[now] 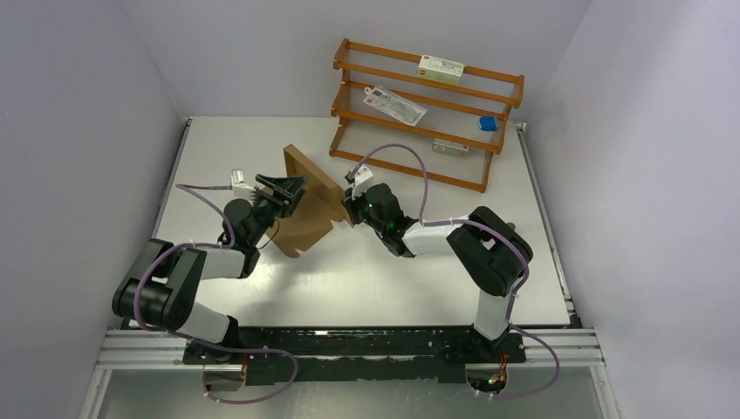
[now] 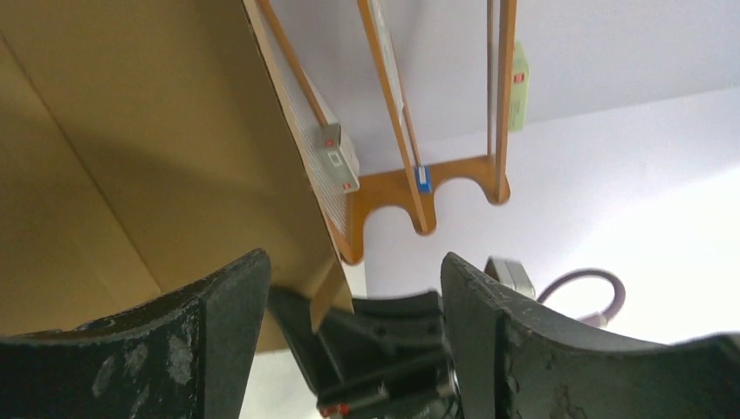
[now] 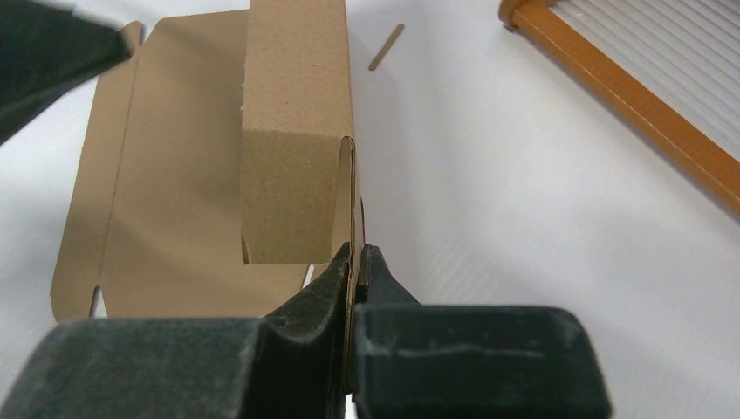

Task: Fold the paper box

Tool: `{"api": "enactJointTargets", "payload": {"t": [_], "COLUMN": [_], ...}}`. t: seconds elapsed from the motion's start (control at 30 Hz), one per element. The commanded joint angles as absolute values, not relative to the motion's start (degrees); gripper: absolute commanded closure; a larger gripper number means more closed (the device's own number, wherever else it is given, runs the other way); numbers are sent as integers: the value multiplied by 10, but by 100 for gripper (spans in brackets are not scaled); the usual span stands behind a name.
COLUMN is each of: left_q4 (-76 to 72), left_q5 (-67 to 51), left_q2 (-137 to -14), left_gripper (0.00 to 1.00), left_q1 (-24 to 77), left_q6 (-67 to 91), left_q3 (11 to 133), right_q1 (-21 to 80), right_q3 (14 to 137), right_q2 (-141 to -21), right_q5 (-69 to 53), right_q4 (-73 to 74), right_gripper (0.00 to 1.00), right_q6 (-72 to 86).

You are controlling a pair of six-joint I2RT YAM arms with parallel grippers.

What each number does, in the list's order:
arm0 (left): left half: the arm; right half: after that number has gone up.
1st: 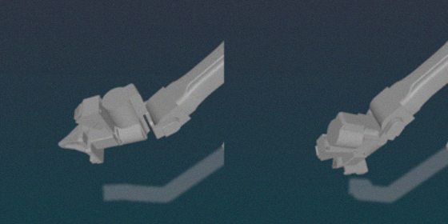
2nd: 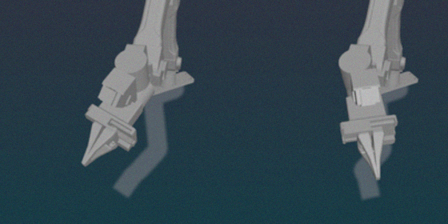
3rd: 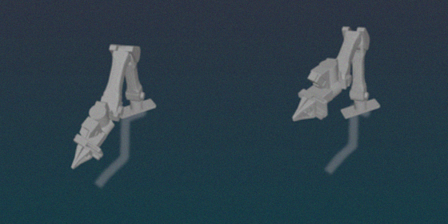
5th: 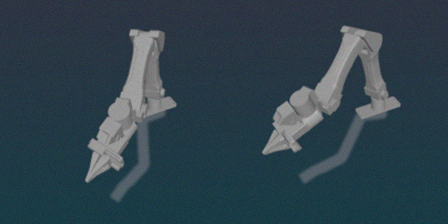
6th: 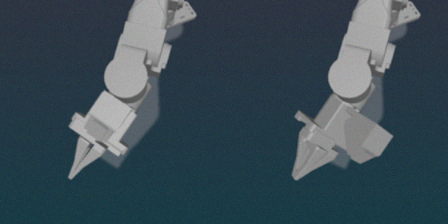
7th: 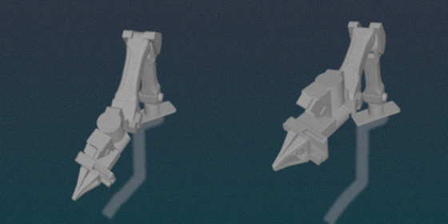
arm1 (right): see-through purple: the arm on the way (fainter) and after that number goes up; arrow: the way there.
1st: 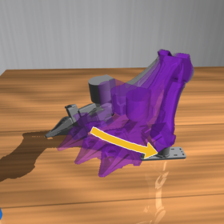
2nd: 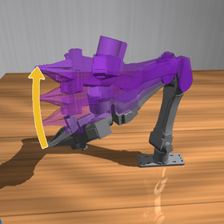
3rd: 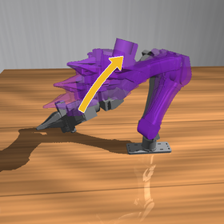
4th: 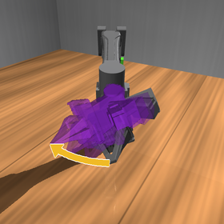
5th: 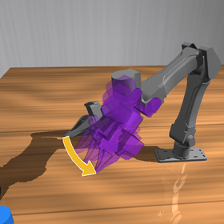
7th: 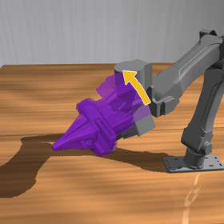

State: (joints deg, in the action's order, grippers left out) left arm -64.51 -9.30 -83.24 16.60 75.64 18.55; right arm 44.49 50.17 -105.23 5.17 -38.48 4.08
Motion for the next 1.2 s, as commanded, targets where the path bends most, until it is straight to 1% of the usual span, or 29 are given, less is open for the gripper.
{"api": "enactJointTargets", "payload": {"t": [0.0, 0.17, 0.27, 0.33, 0.37, 0.53, 0.63, 0.7, 0.93, 1.17], "left_q4": [-663, -670, -697, -705, -713, -738, -754, -776, -846, -878], "left_q5": [-123, -152, -171, -177, -179, -174, -175, -174, -151, -120], "left_q2": [-869, -931, -972, -990, -995, -992, -990, -989, -979, -952], "left_gripper": [24, 28, 33, 39, 43, 75, 93, 95, 95, 95], "left_q1": [129, 101, 88, 86, 86, 86, 86, 86, 103, 146], "left_q6": [749, 757, 776, 785, 790, 798, 805, 820, 857, 868], "left_q3": [216, 259, 280, 290, 292, 273, 261, 246, 188, 155], "right_q1": [447, 447, 446, 446, 446, 446, 446, 446, 447, 447], "right_q3": [482, 488, 493, 495, 497, 498, 505, 512, 530, 553], "right_q2": [-1050, -1053, -1056, -1057, -1058, -1058, -1060, -1062, -1057, -1058], "right_q5": [-16, -54, -64, -69, -69, -55, -40, -22, 74, 113], "right_q4": [-403, -395, -389, -387, -385, -381, -375, -368, -340, -313], "right_gripper": [100, 100, 100, 100, 100, 100, 100, 100, 100, 100], "right_q6": [-8, -23, -26, -27, -29, -30, -24, -15, 73, 134]}}
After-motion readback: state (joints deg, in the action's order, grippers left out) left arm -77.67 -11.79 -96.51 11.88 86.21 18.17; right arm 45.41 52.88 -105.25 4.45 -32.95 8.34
